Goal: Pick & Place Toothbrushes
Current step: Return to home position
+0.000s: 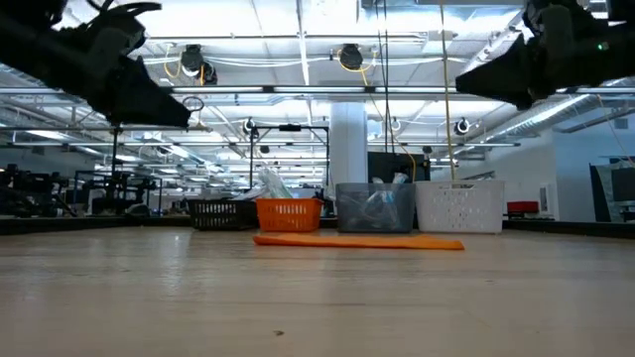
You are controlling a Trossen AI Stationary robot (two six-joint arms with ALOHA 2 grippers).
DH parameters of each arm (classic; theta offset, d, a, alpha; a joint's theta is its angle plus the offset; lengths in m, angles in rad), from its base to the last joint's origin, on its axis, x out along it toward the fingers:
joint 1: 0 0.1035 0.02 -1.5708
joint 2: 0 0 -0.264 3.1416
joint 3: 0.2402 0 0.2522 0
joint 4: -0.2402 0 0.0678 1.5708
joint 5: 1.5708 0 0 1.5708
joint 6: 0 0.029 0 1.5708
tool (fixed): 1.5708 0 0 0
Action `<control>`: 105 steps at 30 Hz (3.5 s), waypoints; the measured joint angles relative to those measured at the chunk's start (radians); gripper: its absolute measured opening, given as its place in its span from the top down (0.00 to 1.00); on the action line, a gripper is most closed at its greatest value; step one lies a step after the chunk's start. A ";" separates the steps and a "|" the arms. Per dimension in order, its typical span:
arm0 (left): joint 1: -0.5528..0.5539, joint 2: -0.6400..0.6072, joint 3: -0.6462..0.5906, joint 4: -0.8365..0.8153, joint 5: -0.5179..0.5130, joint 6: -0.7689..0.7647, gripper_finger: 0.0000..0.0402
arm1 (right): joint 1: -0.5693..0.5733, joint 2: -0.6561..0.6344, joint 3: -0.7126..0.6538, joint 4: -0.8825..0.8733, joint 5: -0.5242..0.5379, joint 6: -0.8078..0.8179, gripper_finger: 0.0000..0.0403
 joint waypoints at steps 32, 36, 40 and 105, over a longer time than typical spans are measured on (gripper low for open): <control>0.043 -0.253 -0.286 0.189 0.145 0.121 0.54 | 0.155 -0.080 -0.212 0.044 -0.027 0.016 0.78; 0.043 -0.253 -0.286 0.192 0.145 0.113 0.54 | 0.155 -0.081 -0.213 0.026 -0.027 0.033 0.78; 0.043 -0.252 -0.286 0.184 0.145 0.112 0.54 | 0.155 -0.081 -0.213 0.027 -0.027 0.020 0.78; 0.043 -0.252 -0.285 0.193 0.145 0.111 0.54 | -0.071 -0.752 -0.216 -0.037 -0.027 0.019 0.78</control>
